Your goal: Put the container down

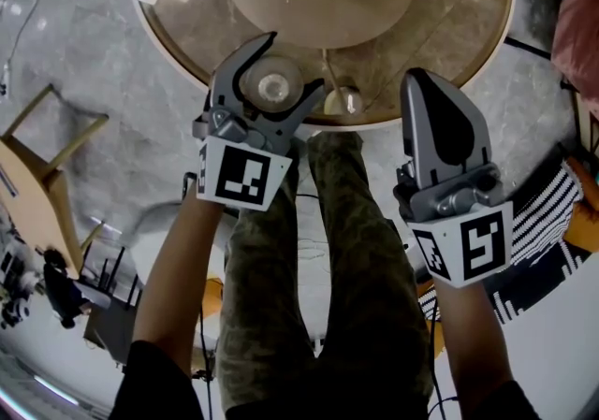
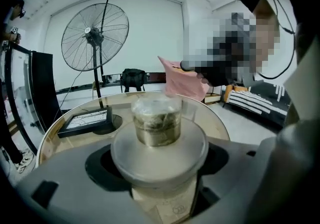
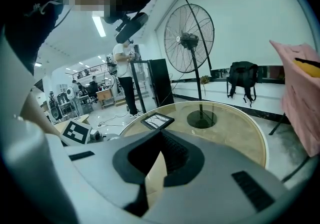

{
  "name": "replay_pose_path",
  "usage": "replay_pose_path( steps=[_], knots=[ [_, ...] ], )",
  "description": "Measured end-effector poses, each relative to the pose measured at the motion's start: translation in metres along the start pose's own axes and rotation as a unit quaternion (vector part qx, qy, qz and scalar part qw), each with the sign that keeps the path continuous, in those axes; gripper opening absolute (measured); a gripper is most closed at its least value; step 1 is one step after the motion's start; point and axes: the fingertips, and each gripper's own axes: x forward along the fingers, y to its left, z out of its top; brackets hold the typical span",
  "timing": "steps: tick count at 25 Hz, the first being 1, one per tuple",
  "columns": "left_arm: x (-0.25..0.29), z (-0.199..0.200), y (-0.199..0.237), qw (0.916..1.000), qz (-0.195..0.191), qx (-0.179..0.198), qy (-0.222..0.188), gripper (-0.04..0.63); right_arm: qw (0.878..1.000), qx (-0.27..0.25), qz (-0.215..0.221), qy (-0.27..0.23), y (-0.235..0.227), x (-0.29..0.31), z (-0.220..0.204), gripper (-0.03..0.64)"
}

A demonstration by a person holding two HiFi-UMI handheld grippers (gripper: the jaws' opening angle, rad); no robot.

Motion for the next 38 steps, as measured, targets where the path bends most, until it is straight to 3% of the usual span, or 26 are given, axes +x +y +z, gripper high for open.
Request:
replay_pose_path(
  steps=[11,19,27,31,33,36,38],
  knots=[
    [-0.004,-0.011,-0.006,0.9994,-0.005,0.025,0.021,0.351,0.999,-0.047,0.011,0.014,-0.002,-0.01,0.0,0.021],
    [-0.014,-0.006,-0.002,0.9999,0.012,-0.003,0.01,0.354,0.999,-0.048,0.019,0.009,0.006,-0.015,0.008,0.021],
    [-0.055,0.005,-0.006,0.9995,0.019,-0.024,-0.003,0.357,0.999,-0.038,0.018,0.006,0.021,-0.029,0.009,0.021],
    [-0.097,0.019,-0.008,0.9976,0.041,-0.055,-0.013,0.357,0.999,-0.032,0.009,0.008,0.03,-0.044,0.019,0.021],
    [-0.12,0.035,-0.009,0.9937,0.055,-0.094,-0.026,0.358,1.0,-0.025,-0.001,0.01,0.033,-0.056,0.028,0.021],
    [-0.154,0.082,-0.006,0.977,0.085,-0.181,-0.076,0.357,1.0,-0.012,-0.016,0.0,0.038,-0.077,0.055,0.021],
    [-0.173,0.117,-0.003,0.9705,0.086,-0.202,-0.098,0.357,1.0,-0.001,-0.029,-0.006,0.044,-0.089,0.077,0.021]
  ],
)
